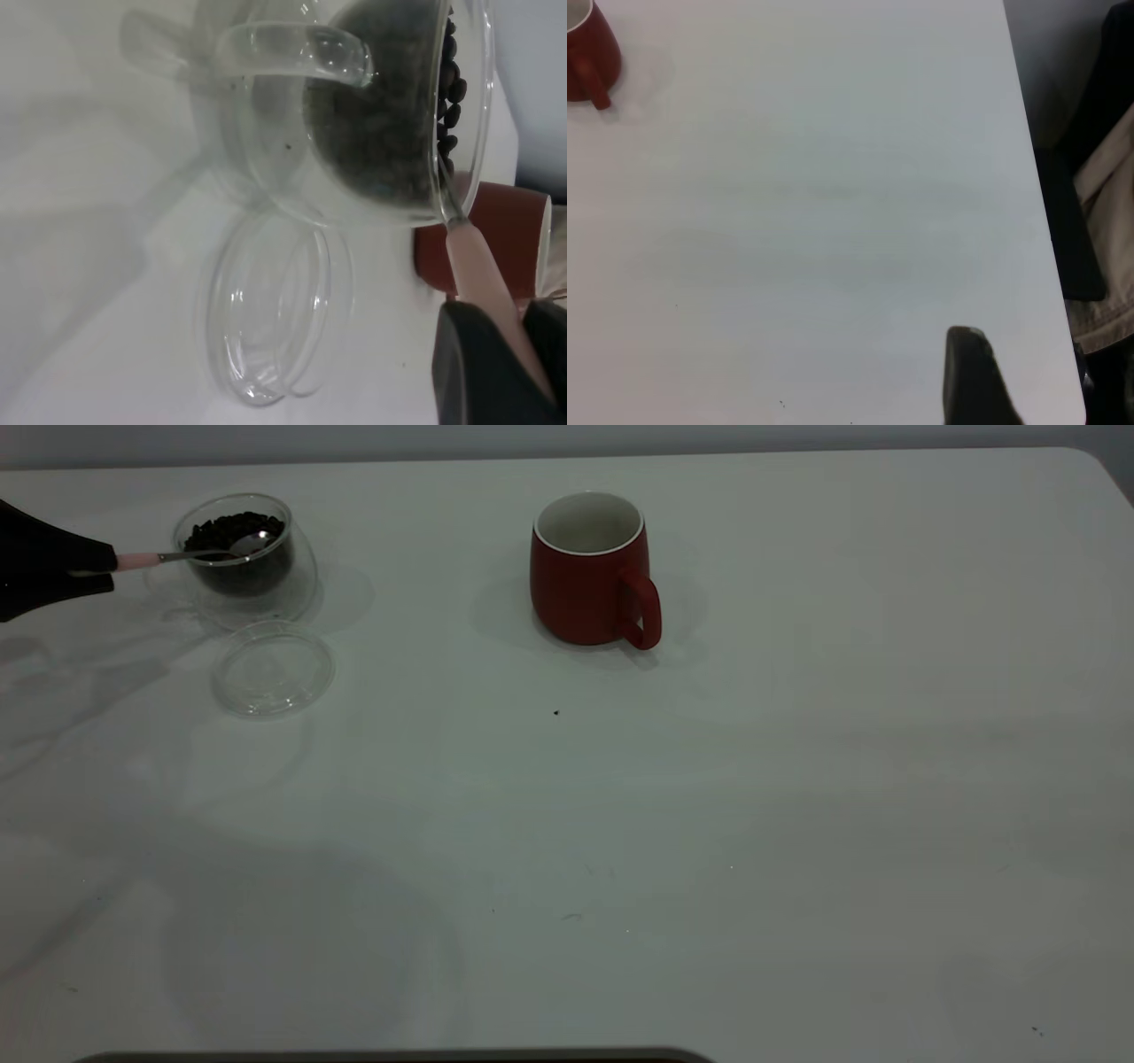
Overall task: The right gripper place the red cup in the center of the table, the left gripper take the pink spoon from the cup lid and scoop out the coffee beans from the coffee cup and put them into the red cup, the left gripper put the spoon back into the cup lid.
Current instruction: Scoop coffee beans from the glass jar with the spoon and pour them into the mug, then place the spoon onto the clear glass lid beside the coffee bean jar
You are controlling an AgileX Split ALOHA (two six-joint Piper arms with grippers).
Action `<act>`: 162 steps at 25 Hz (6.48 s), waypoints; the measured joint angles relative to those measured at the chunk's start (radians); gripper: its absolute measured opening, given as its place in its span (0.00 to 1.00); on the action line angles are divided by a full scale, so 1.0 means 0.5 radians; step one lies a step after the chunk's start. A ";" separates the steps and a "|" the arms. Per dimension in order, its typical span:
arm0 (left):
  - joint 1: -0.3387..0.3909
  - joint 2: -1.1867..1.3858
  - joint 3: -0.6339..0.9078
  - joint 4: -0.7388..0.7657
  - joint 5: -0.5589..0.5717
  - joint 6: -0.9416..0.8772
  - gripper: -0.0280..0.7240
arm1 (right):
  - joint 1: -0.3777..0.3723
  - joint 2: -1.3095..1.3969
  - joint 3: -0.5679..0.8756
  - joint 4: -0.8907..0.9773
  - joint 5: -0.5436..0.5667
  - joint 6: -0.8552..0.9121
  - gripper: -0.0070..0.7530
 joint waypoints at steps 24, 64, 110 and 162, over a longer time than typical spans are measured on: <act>0.011 0.000 0.000 -0.088 0.053 -0.176 0.21 | 0.000 0.000 0.000 0.000 0.000 0.000 0.59; -0.274 0.000 0.000 -0.112 0.380 -0.172 0.21 | 0.000 0.000 0.000 0.000 0.000 0.000 0.59; -0.998 0.000 0.000 -0.644 -0.099 0.483 0.21 | 0.000 0.000 0.000 0.000 0.000 0.000 0.59; 0.185 -0.309 0.066 0.586 0.384 0.155 0.21 | 0.000 -0.002 0.000 0.004 0.000 0.000 0.59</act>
